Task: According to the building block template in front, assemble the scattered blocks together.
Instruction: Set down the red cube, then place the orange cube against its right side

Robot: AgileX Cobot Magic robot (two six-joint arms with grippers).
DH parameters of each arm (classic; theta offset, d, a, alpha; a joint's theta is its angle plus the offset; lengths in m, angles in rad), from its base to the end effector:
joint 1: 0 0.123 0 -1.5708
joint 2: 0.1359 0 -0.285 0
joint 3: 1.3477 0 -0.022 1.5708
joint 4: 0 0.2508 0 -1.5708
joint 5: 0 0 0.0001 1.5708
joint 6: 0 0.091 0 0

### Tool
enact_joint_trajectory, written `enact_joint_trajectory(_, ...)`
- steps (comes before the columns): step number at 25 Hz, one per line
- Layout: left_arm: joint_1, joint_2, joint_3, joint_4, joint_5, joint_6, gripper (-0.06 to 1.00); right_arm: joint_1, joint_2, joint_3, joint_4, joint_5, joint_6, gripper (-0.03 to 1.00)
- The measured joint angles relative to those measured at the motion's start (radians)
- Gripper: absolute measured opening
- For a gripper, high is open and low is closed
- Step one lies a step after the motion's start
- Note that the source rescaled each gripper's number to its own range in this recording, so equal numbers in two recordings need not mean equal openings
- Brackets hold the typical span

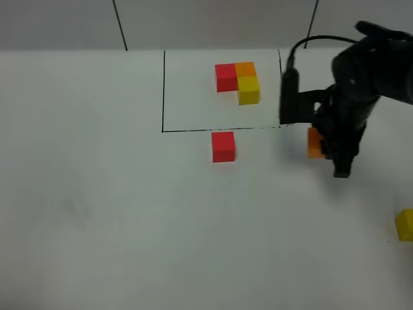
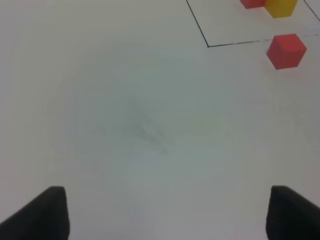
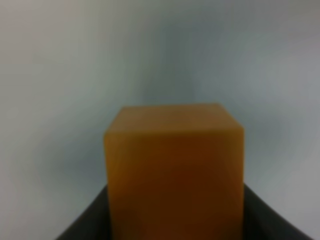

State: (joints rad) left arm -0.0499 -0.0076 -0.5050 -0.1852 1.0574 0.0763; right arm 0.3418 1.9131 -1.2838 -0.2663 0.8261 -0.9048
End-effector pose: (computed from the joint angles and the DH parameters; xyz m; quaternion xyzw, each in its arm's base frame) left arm -0.0079 -0.0142 0.2800 0.0573 0.8435 -0.0854 0.5272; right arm 0.3609 0.1097 0.1783 -0.6403 0.7542 -0.1299 0.0668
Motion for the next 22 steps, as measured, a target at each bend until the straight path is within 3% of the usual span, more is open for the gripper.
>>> enact_joint_trajectory(5,0.0,0.0,0.0,0.0,0.0,0.0,0.74,0.039,0.168,-0.217,0.092,0.095,-0.132,0.02)
enact_joint_trajectory(11,0.0,0.0,0.0,0.0,0.0,0.0,0.74,0.049,0.298,-0.4,0.179,0.179,-0.204,0.02)
enact_joint_trajectory(22,0.0,0.0,0.0,0.0,0.0,0.0,0.74,0.049,0.399,-0.51,0.243,0.195,-0.218,0.02)
